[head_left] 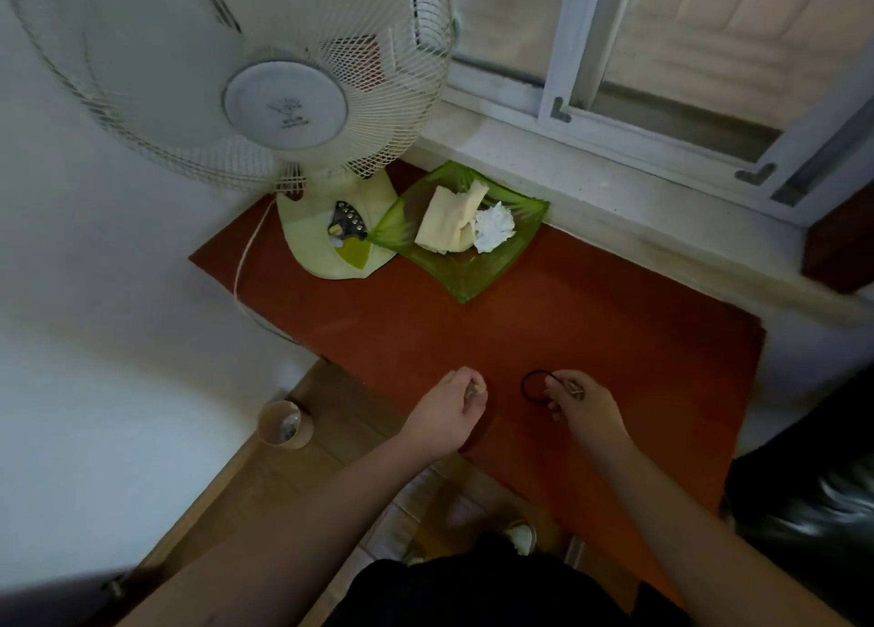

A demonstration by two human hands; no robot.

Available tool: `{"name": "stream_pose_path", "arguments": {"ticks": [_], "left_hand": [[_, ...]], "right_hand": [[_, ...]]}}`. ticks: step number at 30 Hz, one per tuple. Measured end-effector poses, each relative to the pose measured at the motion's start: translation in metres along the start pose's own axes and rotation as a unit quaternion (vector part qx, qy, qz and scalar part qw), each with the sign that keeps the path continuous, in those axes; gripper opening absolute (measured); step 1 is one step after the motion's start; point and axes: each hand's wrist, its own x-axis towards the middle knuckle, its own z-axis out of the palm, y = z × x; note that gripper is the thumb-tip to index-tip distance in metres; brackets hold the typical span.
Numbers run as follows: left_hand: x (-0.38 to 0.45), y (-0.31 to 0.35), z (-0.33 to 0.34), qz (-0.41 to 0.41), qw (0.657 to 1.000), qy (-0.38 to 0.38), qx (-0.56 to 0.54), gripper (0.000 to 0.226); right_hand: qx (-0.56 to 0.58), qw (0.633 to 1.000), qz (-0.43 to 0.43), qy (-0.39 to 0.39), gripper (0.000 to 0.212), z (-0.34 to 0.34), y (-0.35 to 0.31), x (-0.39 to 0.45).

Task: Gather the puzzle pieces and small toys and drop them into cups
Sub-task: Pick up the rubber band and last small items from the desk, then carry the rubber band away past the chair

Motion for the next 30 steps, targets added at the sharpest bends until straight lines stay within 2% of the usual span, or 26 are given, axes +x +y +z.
{"name": "stream_pose_path", "arguments": {"ticks": [8,12,16,19,22,30], "left_hand": [[-0.035,-0.017,-0.016,0.124,0.992,-0.031,-0.015,0.011],[-0.05,-0.028,-0.008,0.163,0.984,-0.077,-0.009,0.008],[-0.065,-0.003,0.01,0.189,0.972,-0.139,0.017,0.012],[-0.076,0.026,0.029,0.222,0.957,-0.183,0.046,0.018],[-0.09,0.053,0.054,0.272,0.936,-0.215,0.068,0.014],[-0.166,0.136,0.149,0.37,0.868,-0.315,0.103,0.018]], "right_hand": [[0.042,0.996,0.025,0.074,0.019,0.024,0.002,-0.07],[0.078,0.988,0.053,0.124,0.017,0.032,0.013,-0.116],[0.107,0.976,0.064,0.177,0.016,0.023,0.033,-0.164],[0.123,0.961,0.088,0.234,0.013,0.007,0.052,-0.199],[0.153,0.939,0.109,0.288,0.013,-0.008,0.076,-0.234],[0.232,0.862,0.142,0.427,0.013,-0.052,0.152,-0.369]]}}
